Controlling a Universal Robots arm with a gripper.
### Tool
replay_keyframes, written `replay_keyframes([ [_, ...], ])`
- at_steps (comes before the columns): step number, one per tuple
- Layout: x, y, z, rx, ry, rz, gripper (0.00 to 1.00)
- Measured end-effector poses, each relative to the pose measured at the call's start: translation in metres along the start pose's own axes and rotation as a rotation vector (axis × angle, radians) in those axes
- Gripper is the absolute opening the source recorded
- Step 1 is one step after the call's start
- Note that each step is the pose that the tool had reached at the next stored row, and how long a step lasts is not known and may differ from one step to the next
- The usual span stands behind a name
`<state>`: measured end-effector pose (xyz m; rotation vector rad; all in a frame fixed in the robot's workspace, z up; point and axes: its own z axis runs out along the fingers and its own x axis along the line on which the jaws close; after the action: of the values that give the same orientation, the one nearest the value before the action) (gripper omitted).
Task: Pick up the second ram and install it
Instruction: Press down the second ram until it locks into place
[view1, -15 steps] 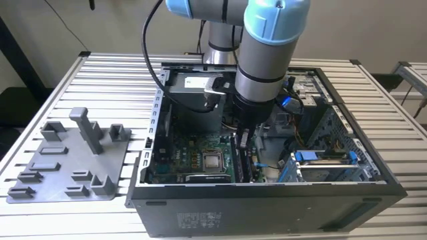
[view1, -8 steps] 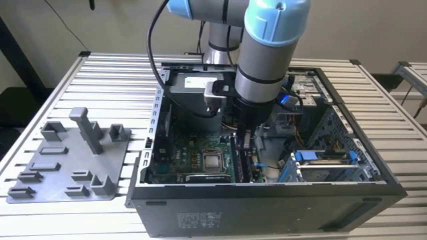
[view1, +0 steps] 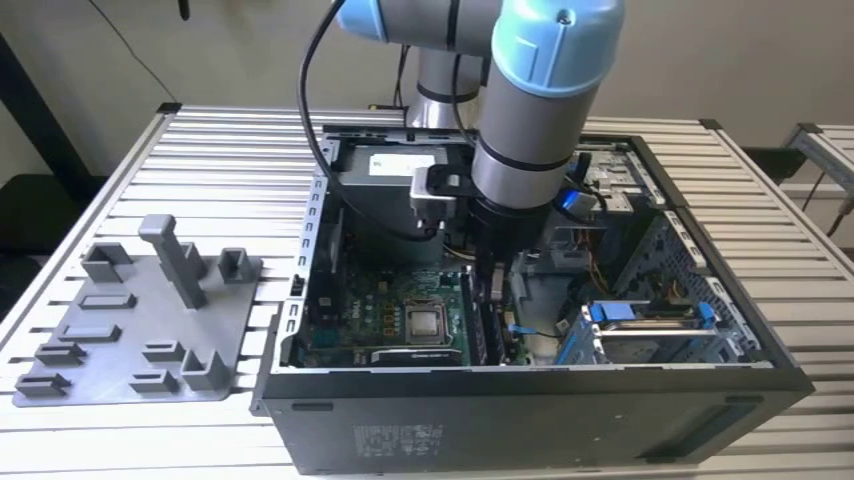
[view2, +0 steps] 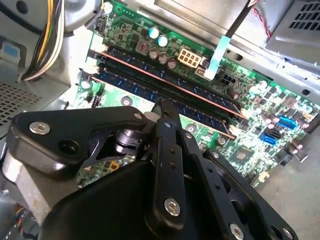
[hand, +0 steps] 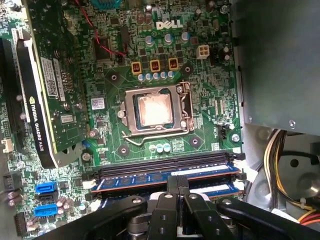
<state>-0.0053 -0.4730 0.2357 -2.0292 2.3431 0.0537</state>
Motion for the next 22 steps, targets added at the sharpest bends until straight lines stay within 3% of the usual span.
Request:
replay_keyframes([
  [5, 0.006, -0.0017, 0.0024, -0.0066, 0.0008, 0.0, 0.11],
  [16, 0.0072, -0.0017, 0.0187, -0.0101, 0.0043, 0.001, 0.11],
  [17, 0.0066, -0.0018, 0.0155, -0.0101, 0.0049, 0.001, 0.11],
  [18, 0.0064, -0.0018, 0.0131, -0.0094, -0.001, 0.0, 0.11],
  [22, 0.0059, -0.0017, -0.0055, -0.0097, 0.001, 0.0, 0.11],
])
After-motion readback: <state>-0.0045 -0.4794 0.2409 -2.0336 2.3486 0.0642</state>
